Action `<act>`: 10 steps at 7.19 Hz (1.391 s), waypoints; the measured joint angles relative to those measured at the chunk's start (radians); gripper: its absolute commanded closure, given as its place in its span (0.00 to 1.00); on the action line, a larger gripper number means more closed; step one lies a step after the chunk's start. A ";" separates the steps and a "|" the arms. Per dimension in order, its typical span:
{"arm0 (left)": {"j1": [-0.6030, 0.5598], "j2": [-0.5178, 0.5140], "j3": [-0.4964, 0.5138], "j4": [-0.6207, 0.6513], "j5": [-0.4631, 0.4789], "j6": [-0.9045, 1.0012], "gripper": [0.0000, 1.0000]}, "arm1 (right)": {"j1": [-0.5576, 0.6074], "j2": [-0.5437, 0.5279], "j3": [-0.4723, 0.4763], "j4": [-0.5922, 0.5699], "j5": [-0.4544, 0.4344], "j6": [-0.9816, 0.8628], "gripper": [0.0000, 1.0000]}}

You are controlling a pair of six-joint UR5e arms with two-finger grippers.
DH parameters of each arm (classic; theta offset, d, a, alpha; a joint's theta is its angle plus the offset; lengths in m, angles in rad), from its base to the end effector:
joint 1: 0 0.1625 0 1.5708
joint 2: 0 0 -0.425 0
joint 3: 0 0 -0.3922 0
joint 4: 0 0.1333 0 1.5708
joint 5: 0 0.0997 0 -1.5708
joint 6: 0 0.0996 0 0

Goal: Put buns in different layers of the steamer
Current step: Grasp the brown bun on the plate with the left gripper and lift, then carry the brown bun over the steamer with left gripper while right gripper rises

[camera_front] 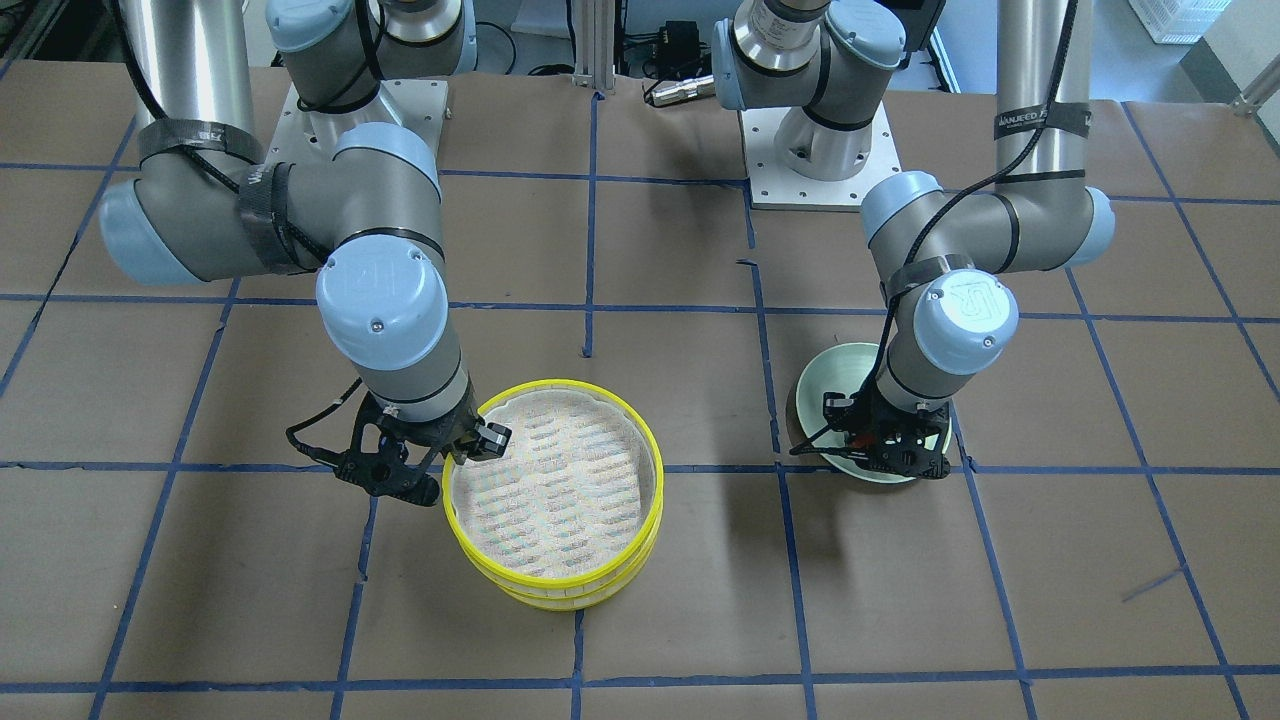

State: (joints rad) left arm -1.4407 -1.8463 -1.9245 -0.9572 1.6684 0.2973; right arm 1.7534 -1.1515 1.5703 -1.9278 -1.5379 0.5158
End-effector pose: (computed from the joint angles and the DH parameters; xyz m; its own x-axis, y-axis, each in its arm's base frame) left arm -0.0537 -0.5424 0.2400 -0.9817 0.1684 -0.0886 0.1651 0.9853 0.0435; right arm 0.2477 -0.5895 0.2857 -0.9447 0.3280 0.0019 0.3273 0.9423 0.0699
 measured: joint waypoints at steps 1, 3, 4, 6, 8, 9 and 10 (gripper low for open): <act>-0.006 0.044 0.015 -0.028 -0.002 -0.003 0.99 | 0.000 0.000 0.001 0.002 0.012 0.006 0.94; -0.053 0.086 0.107 -0.130 -0.051 -0.049 0.99 | 0.000 0.000 0.005 0.006 0.009 0.004 0.94; -0.079 0.086 0.161 -0.182 -0.082 -0.108 0.99 | -0.001 0.000 0.005 0.003 -0.002 -0.002 0.94; -0.107 0.080 0.219 -0.229 -0.165 -0.214 0.96 | -0.001 0.001 0.008 -0.001 -0.024 -0.010 0.93; -0.146 0.095 0.247 -0.230 -0.231 -0.237 0.96 | -0.002 0.001 0.013 -0.001 -0.021 -0.005 0.85; -0.181 0.111 0.267 -0.229 -0.252 -0.236 0.96 | -0.002 -0.001 0.017 0.002 -0.019 -0.002 0.56; -0.219 0.130 0.282 -0.219 -0.282 -0.232 0.95 | -0.001 -0.002 0.023 0.002 -0.017 0.001 0.01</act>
State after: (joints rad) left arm -1.6595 -1.7161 -1.6430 -1.1763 1.3866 0.0651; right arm 1.7520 -1.1537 1.5930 -1.9261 -1.5550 0.5164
